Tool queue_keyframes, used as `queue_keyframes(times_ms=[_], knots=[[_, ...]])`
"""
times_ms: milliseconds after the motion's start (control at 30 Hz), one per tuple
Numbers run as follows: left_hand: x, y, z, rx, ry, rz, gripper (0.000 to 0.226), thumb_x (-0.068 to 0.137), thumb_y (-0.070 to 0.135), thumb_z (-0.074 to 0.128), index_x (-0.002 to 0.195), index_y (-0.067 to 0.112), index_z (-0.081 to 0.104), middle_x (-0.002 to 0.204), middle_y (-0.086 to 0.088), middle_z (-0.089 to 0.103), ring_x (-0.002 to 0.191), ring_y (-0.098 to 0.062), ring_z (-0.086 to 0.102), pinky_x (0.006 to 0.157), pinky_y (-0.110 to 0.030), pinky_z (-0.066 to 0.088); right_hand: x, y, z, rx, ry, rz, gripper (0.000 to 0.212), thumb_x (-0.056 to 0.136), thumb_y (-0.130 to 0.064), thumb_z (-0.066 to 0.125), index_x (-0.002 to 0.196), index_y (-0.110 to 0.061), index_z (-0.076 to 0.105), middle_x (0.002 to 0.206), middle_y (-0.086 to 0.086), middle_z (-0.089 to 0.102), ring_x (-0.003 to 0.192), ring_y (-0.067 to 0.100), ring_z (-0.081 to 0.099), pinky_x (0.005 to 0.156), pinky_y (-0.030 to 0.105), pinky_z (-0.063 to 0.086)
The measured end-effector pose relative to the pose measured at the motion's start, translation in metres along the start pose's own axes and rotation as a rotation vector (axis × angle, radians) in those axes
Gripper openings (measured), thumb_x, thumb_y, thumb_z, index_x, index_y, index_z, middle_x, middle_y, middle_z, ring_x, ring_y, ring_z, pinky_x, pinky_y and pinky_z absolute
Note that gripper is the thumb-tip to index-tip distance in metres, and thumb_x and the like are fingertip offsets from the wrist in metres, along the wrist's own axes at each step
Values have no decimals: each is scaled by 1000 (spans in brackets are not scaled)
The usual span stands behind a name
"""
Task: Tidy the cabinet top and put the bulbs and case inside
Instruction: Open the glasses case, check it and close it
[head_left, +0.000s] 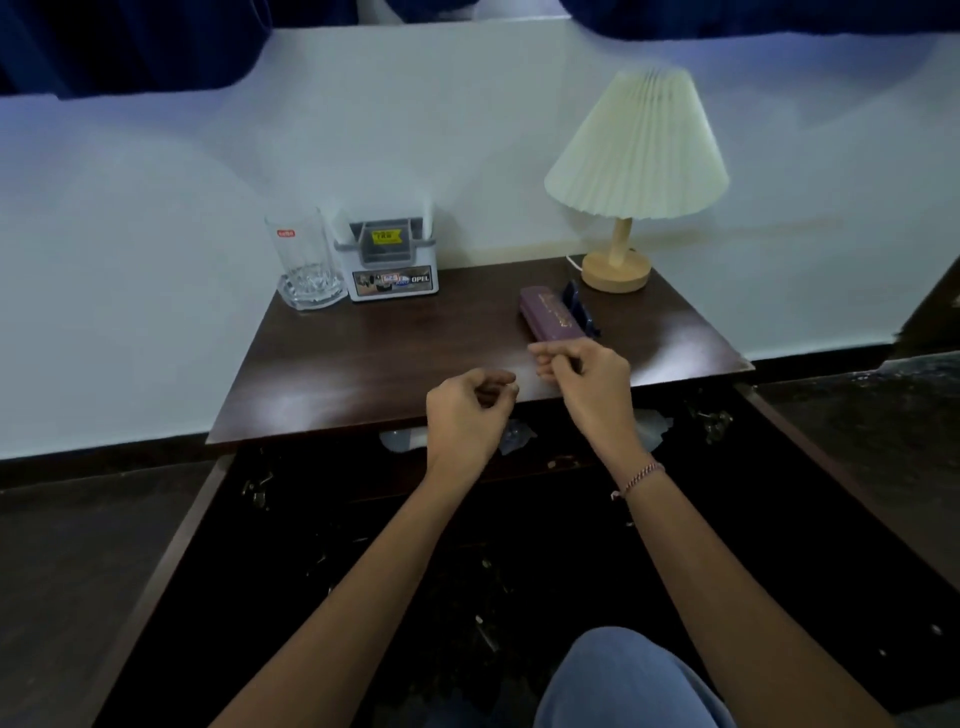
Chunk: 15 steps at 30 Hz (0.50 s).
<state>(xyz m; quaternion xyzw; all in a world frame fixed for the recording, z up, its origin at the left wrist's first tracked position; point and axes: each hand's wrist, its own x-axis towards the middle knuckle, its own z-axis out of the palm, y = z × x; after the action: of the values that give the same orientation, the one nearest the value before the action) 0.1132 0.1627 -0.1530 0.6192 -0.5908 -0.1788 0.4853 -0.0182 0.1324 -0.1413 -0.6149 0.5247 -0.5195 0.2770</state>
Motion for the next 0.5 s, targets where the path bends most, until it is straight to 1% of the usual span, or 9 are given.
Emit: queue_keyframes(times_ms=[67,100,133,233,300,367,433,500], knots=[[14,11,9,-1,-11,0,19,78,19,70,95,11,72,84,-4,74,72,-7,64,75,-19,52,19,-1,-9,-81,71,-29,24,87,-5,52,96,-12,73,94,10,72,84,17,69,83,33,57],[21,16,16,1,-23,-5,25,76,20,71,99,11,71,89,-6,74,79,-11,66,80,-26,53,29,-1,-13,-124,102,-36,24,87,-5,53,97,-11,73,96,12,72,87,21,68,85,36,56],[28,20,24,15,-33,-4,32,74,22,73,104,10,68,95,-7,72,87,-16,66,83,-30,53,37,0,-18,-158,130,-32,24,87,-4,52,99,-10,72,98,13,72,89,23,68,87,37,55],[43,29,48,106,-44,31,48,71,25,74,115,12,60,110,-10,64,104,-24,58,88,-32,45,57,7,-29,-232,184,-4,25,87,-3,51,101,-8,71,102,12,70,93,21,66,88,28,52],[51,29,64,157,-93,43,55,72,25,72,123,13,54,123,-11,56,115,-26,50,94,-31,41,65,13,-34,-267,205,-1,25,88,-2,51,101,-7,71,104,11,70,93,21,65,84,22,48],[56,25,77,211,-168,55,61,75,26,69,132,17,46,139,-9,43,125,-27,39,101,-34,38,69,18,-35,-280,217,-2,24,88,-3,52,100,-7,72,104,10,70,92,18,64,79,13,42],[58,21,87,251,-187,77,62,76,26,69,133,22,44,147,-9,33,130,-28,31,102,-38,39,72,22,-36,-284,218,-5,23,88,-4,53,100,-8,72,103,9,69,88,13,62,74,7,38],[59,19,92,280,-162,89,61,75,30,71,130,24,44,148,-9,30,130,-29,30,101,-40,40,74,25,-36,-269,222,-7,22,88,-4,54,99,-8,73,102,9,70,85,9,58,72,5,36]])
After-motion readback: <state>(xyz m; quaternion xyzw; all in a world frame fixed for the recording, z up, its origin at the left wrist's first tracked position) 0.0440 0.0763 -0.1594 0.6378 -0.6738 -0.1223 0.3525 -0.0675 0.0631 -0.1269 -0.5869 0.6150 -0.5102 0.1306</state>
